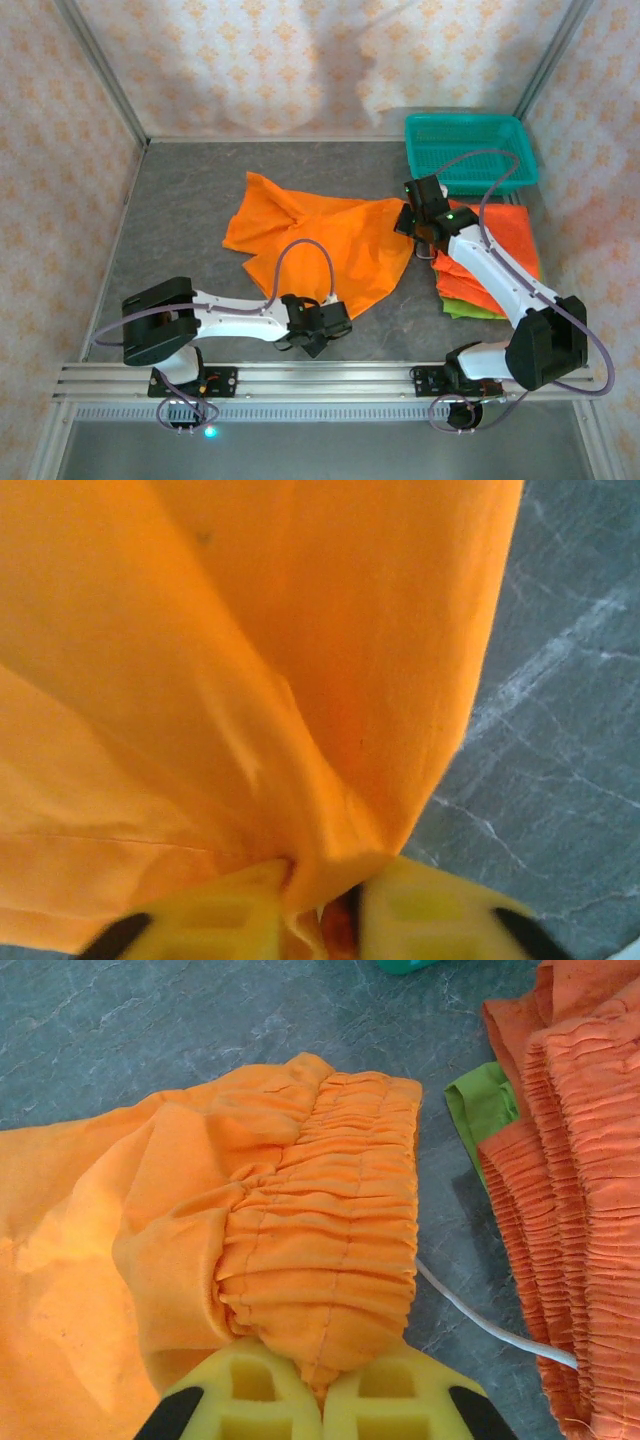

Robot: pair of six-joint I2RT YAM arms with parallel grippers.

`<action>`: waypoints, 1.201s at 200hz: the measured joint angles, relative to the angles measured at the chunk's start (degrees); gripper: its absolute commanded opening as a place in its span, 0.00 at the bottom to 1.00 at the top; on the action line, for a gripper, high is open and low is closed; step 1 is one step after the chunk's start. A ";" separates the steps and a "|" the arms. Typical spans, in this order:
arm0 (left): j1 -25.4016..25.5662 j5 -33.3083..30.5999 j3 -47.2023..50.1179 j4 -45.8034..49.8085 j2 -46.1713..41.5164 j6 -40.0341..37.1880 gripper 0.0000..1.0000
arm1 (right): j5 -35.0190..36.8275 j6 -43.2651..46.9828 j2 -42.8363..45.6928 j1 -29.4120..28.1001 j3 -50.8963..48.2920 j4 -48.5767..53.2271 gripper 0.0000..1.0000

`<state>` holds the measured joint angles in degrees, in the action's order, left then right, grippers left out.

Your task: Fold and stack the shorts

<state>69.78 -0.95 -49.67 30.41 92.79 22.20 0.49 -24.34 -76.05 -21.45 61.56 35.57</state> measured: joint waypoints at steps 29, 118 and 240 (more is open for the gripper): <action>0.00 -2.78 -0.55 1.36 0.00 0.28 0.00 | 0.20 0.44 0.02 0.00 -0.11 0.02 0.00; -22.69 -22.45 -27.10 12.46 -28.28 -10.23 0.00 | -6.08 7.32 9.35 0.00 2.12 -1.05 0.00; -43.47 -33.24 -75.32 19.45 -11.78 -27.45 0.00 | -21.77 4.42 17.20 -10.91 17.51 -4.94 0.00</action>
<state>26.30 -34.20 -124.99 49.87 81.01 -5.26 -21.28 -19.92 -58.85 -32.36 79.07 30.63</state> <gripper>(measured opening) 0.041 0.044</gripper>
